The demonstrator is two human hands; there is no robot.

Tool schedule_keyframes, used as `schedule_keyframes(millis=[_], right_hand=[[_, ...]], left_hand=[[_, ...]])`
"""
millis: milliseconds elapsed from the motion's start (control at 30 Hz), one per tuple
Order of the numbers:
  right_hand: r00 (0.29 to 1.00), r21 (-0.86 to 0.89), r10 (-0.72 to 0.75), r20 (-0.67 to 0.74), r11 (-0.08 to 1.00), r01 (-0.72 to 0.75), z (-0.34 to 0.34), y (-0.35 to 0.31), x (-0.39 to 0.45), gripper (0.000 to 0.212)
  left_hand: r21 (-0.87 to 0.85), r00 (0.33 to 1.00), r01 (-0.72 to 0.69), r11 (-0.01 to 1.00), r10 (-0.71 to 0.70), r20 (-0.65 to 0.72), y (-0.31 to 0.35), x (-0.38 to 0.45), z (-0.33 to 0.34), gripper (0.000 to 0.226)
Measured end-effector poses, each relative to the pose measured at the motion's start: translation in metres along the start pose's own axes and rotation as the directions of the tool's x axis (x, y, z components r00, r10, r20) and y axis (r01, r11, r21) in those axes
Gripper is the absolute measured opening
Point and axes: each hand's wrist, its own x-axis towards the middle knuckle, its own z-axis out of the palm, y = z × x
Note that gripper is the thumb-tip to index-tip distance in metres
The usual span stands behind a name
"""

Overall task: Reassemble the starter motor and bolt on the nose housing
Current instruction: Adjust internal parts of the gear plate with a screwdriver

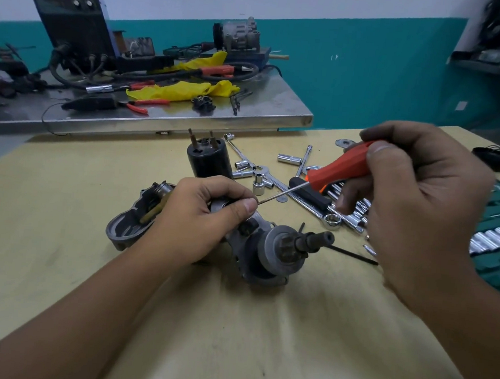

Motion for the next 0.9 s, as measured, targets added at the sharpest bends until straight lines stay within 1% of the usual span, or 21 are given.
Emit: schedule_keyframes(millis=[100,333,533,633,700,900], right_hand=[[0.999,0.015,0.043,-0.018,0.999,-0.042,0.000,0.001,0.002,0.020],[0.996,0.047,0.090,-0.017,0.995,-0.089,-0.001,0.006,0.006,0.018],[0.972,0.139,0.231,-0.049,0.965,-0.222,0.000,0.014,0.011,0.016],[0.965,0.144,0.259,-0.052,0.958,-0.249,0.000,0.017,0.012,0.016],[0.969,0.138,0.245,-0.017,0.961,-0.241,-0.001,0.016,0.013,0.015],[0.977,0.121,0.142,0.161,0.979,-0.163,-0.006,0.004,0.019,0.018]], left_hand=[[0.007,0.999,-0.002,1.000,0.002,0.040,0.001,0.005,0.001,0.013],[0.017,0.998,0.008,1.000,-0.009,0.068,-0.001,0.013,0.001,0.008],[-0.013,0.995,0.034,0.999,-0.032,0.097,-0.001,0.014,0.000,0.013],[-0.003,0.994,0.039,0.999,-0.038,0.107,-0.001,0.016,0.000,0.016],[0.008,0.993,0.032,0.999,-0.032,0.110,-0.001,0.016,0.000,0.016],[0.034,0.992,0.019,0.999,-0.023,0.120,-0.001,0.019,0.001,0.021]])
